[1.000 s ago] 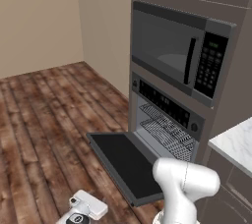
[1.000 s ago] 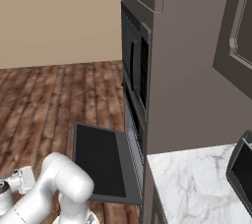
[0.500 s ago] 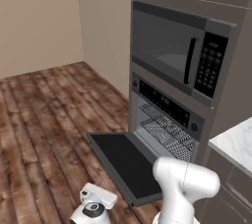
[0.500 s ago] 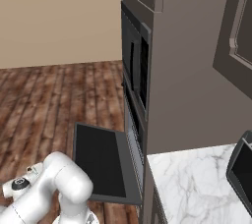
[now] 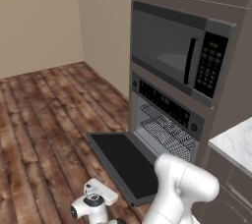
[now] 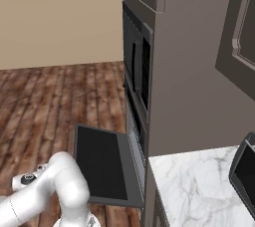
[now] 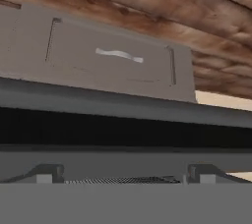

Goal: Place the fish on the top rack of the oven, and slide the tray back inside. Close the oven door.

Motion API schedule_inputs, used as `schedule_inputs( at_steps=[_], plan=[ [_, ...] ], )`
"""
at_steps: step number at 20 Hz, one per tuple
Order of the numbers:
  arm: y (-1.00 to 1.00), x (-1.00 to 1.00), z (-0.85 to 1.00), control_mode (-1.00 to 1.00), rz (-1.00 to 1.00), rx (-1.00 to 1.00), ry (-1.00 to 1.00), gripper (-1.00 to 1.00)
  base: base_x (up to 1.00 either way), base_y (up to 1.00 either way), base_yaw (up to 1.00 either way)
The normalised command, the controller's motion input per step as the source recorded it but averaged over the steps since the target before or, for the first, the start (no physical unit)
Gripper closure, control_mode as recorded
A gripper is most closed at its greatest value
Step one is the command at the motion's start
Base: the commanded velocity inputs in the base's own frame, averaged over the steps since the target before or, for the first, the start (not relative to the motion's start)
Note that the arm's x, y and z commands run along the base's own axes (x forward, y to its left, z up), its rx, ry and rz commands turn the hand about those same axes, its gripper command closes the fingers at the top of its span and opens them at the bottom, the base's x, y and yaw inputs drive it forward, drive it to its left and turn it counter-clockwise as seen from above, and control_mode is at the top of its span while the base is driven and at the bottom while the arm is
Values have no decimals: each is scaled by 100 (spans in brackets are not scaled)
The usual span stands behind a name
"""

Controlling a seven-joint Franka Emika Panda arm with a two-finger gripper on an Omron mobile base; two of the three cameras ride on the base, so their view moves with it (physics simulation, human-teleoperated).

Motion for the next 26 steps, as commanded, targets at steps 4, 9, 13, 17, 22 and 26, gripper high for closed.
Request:
schedule_inputs(
  at_steps=[4, 9, 13, 17, 22, 26],
  plan=[
    [43, 50, -81, -100, -32, 1, -9, -100, 0, 0, 0],
    [43, 42, -100, -100, -31, 1, -19, -100, 0, 0, 0],
    [7, 21, -100, -100, -28, 0, -20, -100, 0, 0, 0],
    [0, 35, -100, -100, -21, -2, -16, -100, 0, 0, 0],
    [-19, 43, -100, -100, -15, -8, -12, -100, 0, 0, 0],
    [-41, 55, -100, -100, -13, -15, -7, -100, 0, 0, 0]
  ],
)
